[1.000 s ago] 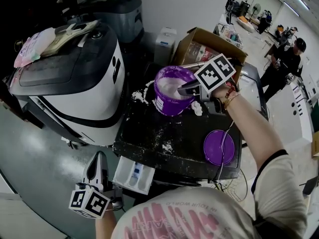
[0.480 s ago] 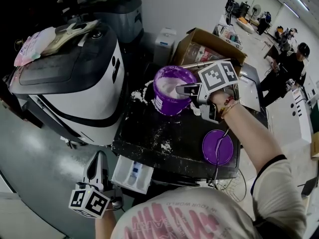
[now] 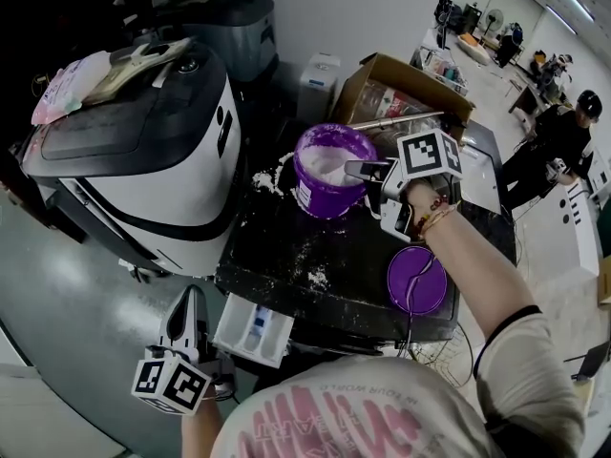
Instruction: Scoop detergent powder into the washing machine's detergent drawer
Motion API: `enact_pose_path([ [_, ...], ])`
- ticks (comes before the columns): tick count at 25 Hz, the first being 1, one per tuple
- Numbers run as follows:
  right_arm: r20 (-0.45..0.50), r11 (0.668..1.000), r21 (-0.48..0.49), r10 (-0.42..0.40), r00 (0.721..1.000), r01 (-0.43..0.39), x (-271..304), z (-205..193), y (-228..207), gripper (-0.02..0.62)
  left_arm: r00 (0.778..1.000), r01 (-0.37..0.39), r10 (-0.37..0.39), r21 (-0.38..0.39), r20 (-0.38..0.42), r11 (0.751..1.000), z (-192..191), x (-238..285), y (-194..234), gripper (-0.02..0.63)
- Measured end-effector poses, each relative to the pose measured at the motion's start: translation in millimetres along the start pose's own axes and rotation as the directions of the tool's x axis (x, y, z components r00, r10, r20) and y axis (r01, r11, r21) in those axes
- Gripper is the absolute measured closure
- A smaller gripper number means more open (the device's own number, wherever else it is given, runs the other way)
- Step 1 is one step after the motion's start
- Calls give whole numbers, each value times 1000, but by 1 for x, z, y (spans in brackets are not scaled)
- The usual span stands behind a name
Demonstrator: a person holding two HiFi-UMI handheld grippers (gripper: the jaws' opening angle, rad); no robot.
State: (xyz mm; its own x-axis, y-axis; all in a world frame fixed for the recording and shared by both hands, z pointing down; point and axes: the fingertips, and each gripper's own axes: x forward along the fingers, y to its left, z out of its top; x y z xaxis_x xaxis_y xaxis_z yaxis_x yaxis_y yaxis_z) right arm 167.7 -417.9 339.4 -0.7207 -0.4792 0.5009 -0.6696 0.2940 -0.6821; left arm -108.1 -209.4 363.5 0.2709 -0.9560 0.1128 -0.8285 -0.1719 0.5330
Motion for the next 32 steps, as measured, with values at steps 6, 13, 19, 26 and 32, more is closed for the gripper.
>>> enact_pose_path([
  [6,93,997,73,26,995,-33,-5,1,-1,592,1000,9,-9,7,11,1000,0,0,-8,603],
  [13,189,994,89,45,981,-63,-9,5,-1,592,1000,-6,6,16,12,1000,0,-3,-12,603],
  [19,254,988,120,69,965,-102,-13,8,-2,592,1000,-11,11,27,15,1000,-3,-5,-21,603],
  [26,295,978,158,86,951,-138,-15,11,-2,592,999,-26,26,39,20,999,-3,-13,-30,603],
  [32,349,976,135,112,930,-169,-19,15,-7,592,999,-44,42,51,32,998,-5,-18,-36,603],
])
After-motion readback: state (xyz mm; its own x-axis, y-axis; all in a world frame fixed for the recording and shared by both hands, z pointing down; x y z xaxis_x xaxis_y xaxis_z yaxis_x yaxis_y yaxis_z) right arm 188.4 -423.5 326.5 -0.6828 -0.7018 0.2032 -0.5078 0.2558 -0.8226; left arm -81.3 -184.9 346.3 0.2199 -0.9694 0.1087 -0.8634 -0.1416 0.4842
